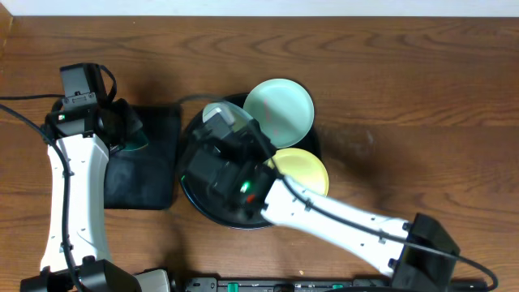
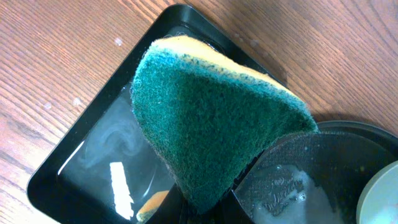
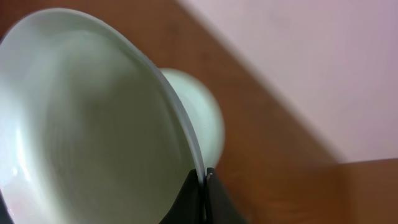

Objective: Clean dirty plates on tray and stack at the side
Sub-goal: 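Lift the green plate with the right gripper and place it right of tray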

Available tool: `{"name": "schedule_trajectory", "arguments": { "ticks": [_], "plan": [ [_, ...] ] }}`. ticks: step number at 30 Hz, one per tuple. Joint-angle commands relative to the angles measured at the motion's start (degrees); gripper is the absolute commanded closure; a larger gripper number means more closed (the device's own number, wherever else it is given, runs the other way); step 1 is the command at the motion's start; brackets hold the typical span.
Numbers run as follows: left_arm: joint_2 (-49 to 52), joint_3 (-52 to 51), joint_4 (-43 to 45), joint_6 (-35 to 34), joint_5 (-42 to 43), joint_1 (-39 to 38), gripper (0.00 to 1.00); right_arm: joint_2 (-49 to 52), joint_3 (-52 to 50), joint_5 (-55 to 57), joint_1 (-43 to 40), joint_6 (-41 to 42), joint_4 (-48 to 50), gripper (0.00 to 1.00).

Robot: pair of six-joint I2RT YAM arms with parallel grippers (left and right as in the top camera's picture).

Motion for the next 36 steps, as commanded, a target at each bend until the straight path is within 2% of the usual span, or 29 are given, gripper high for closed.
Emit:
{"name": "schedule_trajectory", "arguments": {
  "ticks": [1,7,14,20,24,28,36],
  "plan": [
    [-0.4,0.8,0.0,1.0,-0.7,0.3,0.93,-1.7,1.0,-22.1,-5.7,6.1,-0.4,0.99],
    [-0.4,0.8,-0.2,1.0,-0.7,0.3,0.93,-5.6,1.1,-45.5,-15.6,6.1,0.6,0.99],
    [-0.4,0.8,-0.6,1.0,-0.7,0.3,0.93,-12.9,1.1,-62.1,-30.4,6.1,-2.8,0.99],
    [-0.4,0.8,-1.3,1.0,-0.7,0.3,0.92,-15.8,0.8,-62.7,-46.9,3.9,-13.7,0.99],
    [-0.4,0.8,-1.4,1.0,-0.7,0.3,0.93,-15.7,-2.7,-58.3,-54.4,3.7,-16.5,0.99],
    [-0.4,0.8,-1.5,1.0,-0.7,0.3,0.93,-15.7,-9.0,-57.9,-60.1,2.1,-14.1,0.99],
    [-0.4,0.8,-1.4,1.0,-0.7,0.3,0.93,-15.7,-25.1,-57.3,-67.9,0.9,-1.0,0.99]
  ]
}}
